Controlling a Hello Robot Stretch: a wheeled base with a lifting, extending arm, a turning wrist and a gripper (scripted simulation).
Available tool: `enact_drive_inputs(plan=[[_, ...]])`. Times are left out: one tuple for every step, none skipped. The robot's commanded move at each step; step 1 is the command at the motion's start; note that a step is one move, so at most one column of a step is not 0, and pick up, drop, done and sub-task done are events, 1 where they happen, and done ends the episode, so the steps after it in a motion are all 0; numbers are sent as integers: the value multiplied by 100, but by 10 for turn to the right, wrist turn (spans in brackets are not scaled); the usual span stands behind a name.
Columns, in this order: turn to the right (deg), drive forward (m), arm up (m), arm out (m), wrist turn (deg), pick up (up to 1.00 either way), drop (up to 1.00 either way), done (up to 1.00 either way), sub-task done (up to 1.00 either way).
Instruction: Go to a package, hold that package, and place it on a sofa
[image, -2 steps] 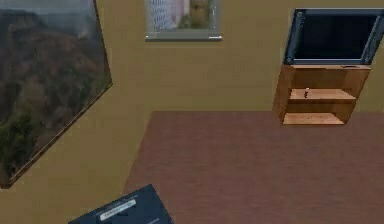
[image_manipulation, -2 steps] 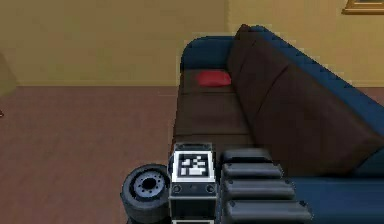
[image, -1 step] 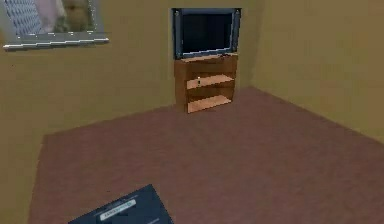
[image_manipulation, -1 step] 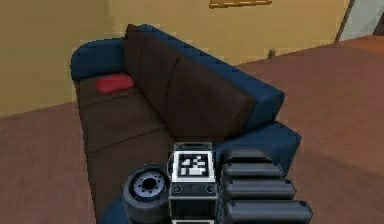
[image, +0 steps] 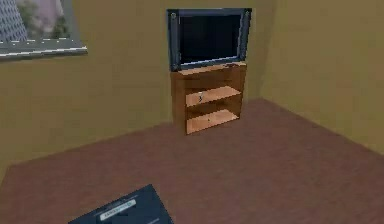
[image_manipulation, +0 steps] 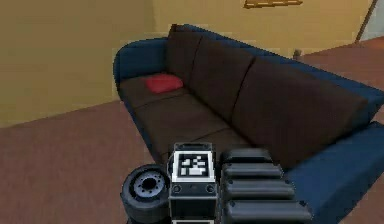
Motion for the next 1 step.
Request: enact_drive_inputs(plan=[[450,0,0,0,0,0,0,0,0]])
